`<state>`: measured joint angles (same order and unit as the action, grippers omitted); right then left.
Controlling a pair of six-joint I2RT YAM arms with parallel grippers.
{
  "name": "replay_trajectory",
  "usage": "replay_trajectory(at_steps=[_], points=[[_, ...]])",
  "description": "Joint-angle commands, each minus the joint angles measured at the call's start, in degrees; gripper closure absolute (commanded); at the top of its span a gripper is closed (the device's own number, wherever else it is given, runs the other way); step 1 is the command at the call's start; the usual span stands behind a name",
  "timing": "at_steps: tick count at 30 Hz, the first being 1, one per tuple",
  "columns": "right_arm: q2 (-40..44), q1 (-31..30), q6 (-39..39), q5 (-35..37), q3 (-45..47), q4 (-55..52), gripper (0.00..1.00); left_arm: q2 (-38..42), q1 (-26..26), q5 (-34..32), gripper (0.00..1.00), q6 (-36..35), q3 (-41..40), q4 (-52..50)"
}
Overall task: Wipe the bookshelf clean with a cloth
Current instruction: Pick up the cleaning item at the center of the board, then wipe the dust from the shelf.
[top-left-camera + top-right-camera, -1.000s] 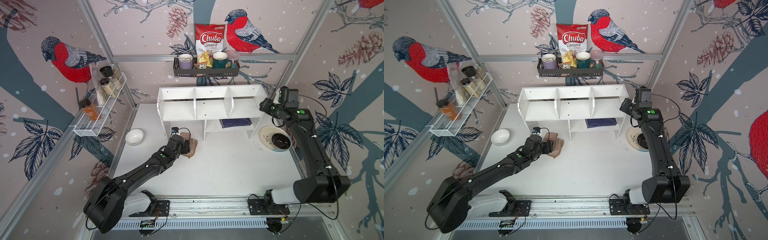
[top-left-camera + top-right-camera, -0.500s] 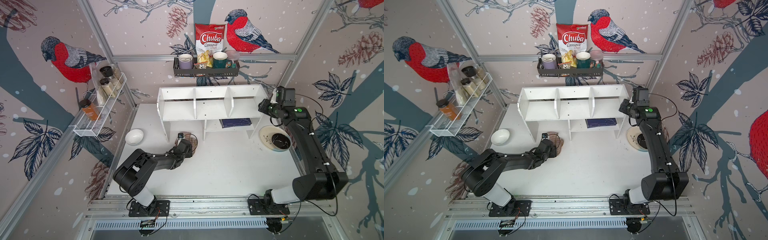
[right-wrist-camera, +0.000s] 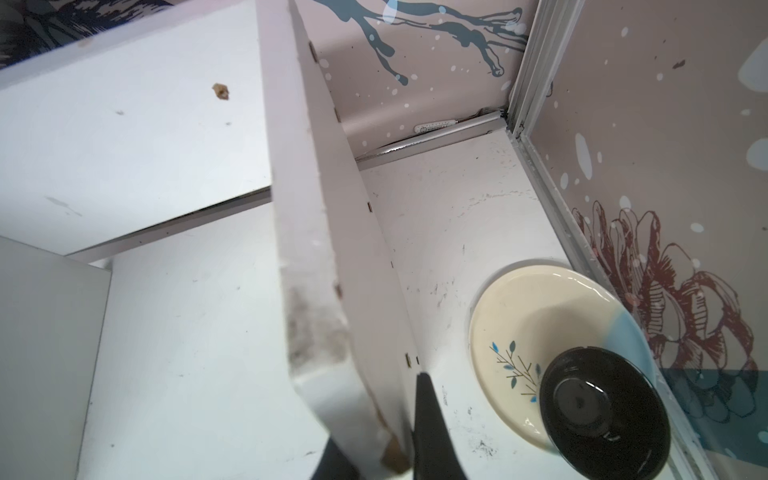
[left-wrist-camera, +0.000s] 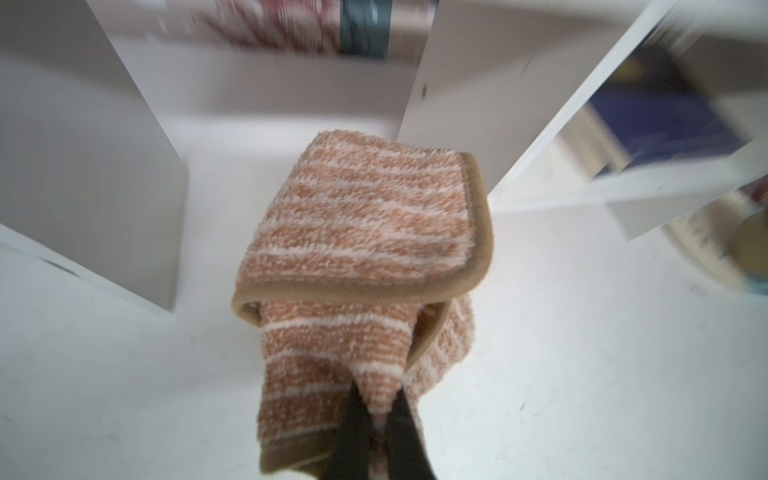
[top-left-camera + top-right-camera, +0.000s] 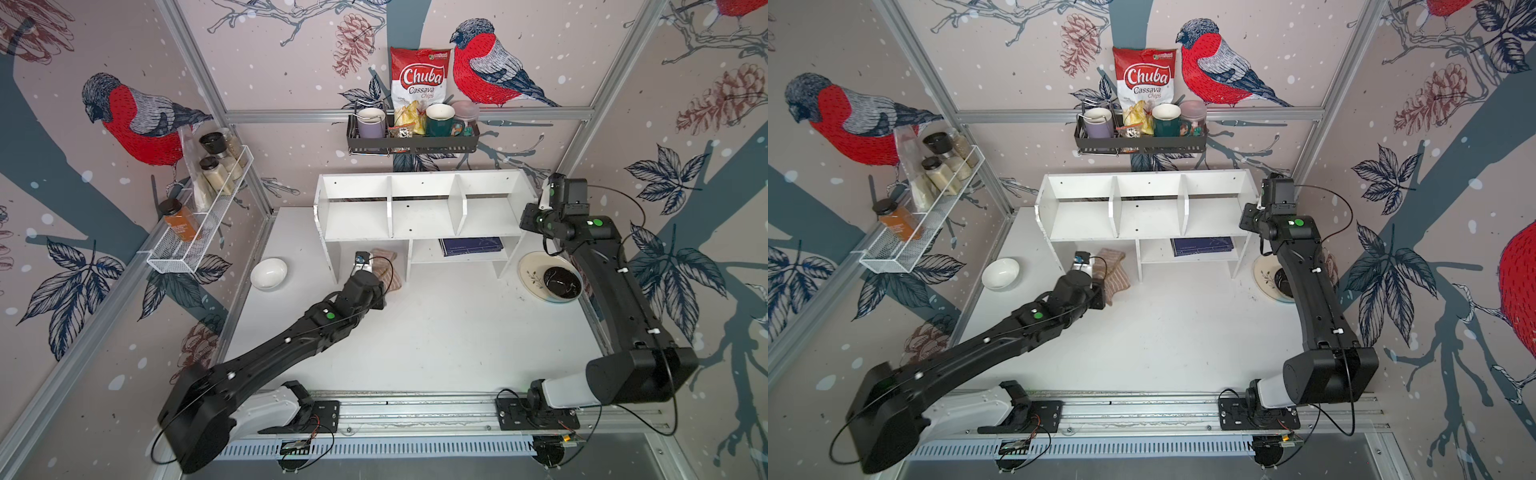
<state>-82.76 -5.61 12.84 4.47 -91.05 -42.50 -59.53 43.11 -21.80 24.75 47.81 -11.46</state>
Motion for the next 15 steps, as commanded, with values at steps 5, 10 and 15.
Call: replay_trajectory(at_steps=[5, 10, 15], points=[[0.25, -1.37, 10.86, -5.46, 0.38, 2.67, 1.0, -4.3, -8.48, -1.94, 1.0, -11.25, 22.89, -14.33], [1.38, -1.51, 10.9, -5.02, 2.31, 3.0, 1.0, -17.01, -15.59, 0.19, 1.0, -11.27, 32.73, -12.72], [0.98, -1.25, 9.82, -6.2, 2.16, 3.15, 1.0, -27.8, -16.22, 0.09, 1.0, -11.96, 37.13, -12.85]])
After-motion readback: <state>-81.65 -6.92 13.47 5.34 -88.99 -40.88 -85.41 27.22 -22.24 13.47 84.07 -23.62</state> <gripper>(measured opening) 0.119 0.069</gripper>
